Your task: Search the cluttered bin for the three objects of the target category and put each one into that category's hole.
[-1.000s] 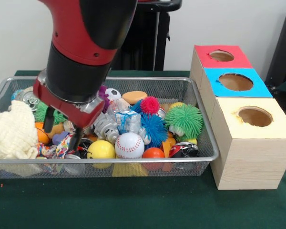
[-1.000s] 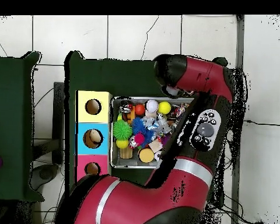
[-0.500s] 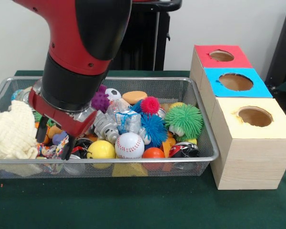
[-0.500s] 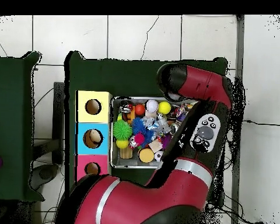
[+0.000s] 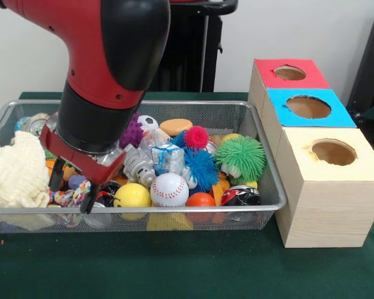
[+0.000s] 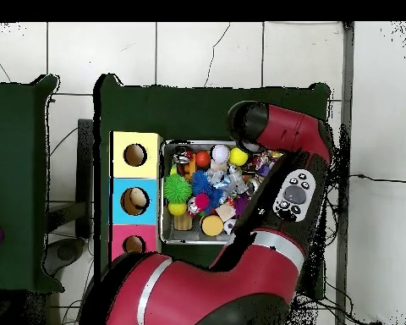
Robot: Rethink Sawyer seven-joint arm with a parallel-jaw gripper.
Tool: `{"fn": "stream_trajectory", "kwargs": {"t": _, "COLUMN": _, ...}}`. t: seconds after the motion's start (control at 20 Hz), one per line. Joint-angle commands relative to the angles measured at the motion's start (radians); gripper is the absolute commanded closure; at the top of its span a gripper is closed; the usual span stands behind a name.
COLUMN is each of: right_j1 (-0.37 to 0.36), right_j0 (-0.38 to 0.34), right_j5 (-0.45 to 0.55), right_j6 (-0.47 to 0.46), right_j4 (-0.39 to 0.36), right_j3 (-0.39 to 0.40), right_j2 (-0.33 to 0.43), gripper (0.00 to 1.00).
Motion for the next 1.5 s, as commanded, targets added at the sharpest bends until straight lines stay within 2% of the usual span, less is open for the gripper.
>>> {"fn": "stream_trajectory", "kwargs": {"t": 0.05, "right_j1": 0.009, "right_j0": 0.025, "right_j5": -0.036, "right_j6": 0.334, "right_j4": 0.047, "right_j3": 0.177, "right_j2": 0.054, "gripper": 0.00}}
{"fn": "stream_trajectory", "kwargs": {"t": 0.35, "right_j1": -0.007, "right_j0": 0.043, "right_j5": -0.015, "right_j6": 0.327, "right_j4": 0.052, "right_j3": 0.199, "right_j2": 0.030, "gripper": 0.00}}
{"fn": "stream_trajectory", "kwargs": {"t": 0.8, "right_j1": -0.054, "right_j0": 0.044, "right_j5": -0.058, "right_j6": 0.303, "right_j4": 0.061, "right_j3": 0.277, "right_j2": 0.032, "gripper": 0.00}}
{"fn": "stream_trajectory", "kwargs": {"t": 1.15, "right_j1": -0.058, "right_j0": 0.010, "right_j5": -0.202, "right_j6": 0.266, "right_j4": 0.057, "right_j3": 0.354, "right_j2": 0.075, "gripper": 0.00}}
{"fn": "stream_trajectory", "kwargs": {"t": 1.5, "right_j1": -0.063, "right_j0": -0.004, "right_j5": -0.277, "right_j6": 0.210, "right_j4": 0.047, "right_j3": 0.402, "right_j2": 0.100, "gripper": 0.00}}
